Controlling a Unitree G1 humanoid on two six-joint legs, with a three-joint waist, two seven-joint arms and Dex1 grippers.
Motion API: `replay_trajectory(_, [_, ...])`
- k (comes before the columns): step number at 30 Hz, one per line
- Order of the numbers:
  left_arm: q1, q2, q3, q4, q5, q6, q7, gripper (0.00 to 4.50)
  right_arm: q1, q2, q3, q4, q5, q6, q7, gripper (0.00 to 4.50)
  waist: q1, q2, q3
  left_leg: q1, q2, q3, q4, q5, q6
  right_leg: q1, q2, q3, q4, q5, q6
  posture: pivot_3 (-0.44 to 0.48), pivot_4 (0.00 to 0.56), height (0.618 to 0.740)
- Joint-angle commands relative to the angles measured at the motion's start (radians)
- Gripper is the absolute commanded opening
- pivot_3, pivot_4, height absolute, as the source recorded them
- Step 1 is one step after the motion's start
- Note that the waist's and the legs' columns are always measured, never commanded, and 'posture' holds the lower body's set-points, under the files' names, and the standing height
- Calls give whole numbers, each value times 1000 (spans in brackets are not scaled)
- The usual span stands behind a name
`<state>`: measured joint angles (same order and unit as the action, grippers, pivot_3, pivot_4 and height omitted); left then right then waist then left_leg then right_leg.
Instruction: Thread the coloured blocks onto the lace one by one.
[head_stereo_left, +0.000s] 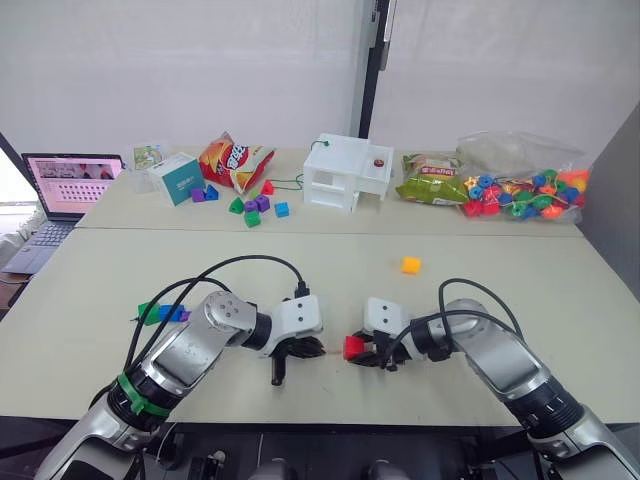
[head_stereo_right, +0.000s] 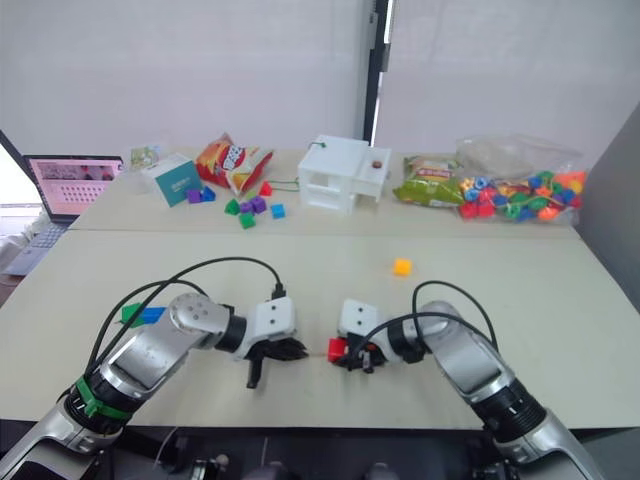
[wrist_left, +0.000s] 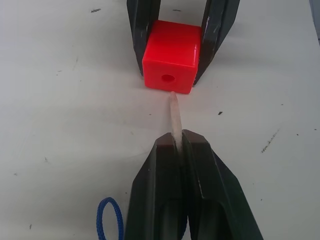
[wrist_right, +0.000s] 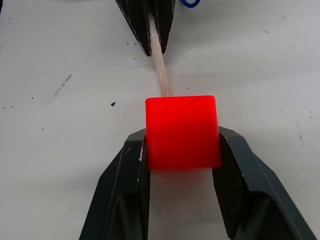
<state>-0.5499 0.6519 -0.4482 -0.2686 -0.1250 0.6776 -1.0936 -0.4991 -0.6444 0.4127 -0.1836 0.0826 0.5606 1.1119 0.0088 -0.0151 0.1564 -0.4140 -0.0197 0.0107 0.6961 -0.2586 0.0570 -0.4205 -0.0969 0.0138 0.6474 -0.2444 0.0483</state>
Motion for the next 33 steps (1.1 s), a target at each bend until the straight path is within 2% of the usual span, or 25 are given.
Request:
replay_trajectory(1, [-23, 0, 26, -21, -13, -18, -2, 0, 4, -4, 16, -15, -2, -4, 11, 1178, 0, 0, 0, 0, 0, 0, 0, 0, 0, 0, 0, 0, 0, 0, 0, 0, 150, 740])
replay_trajectory(21, [-21, 35, 49, -49, -33, -9, -15, 0, 17, -11, 18, -22, -2, -1, 8, 1178, 1, 0, 0, 0, 0, 0, 0, 0, 0, 0, 0, 0, 0, 0, 0, 0, 150, 740])
replay_trajectory(33, [-26, 0, 14, -56, -41, 2, -7, 0, 16, -14, 18, -30, 0, 13, 8, 1178, 1, 0, 0, 0, 0, 0, 0, 0, 0, 0, 0, 0, 0, 0, 0, 0, 150, 740])
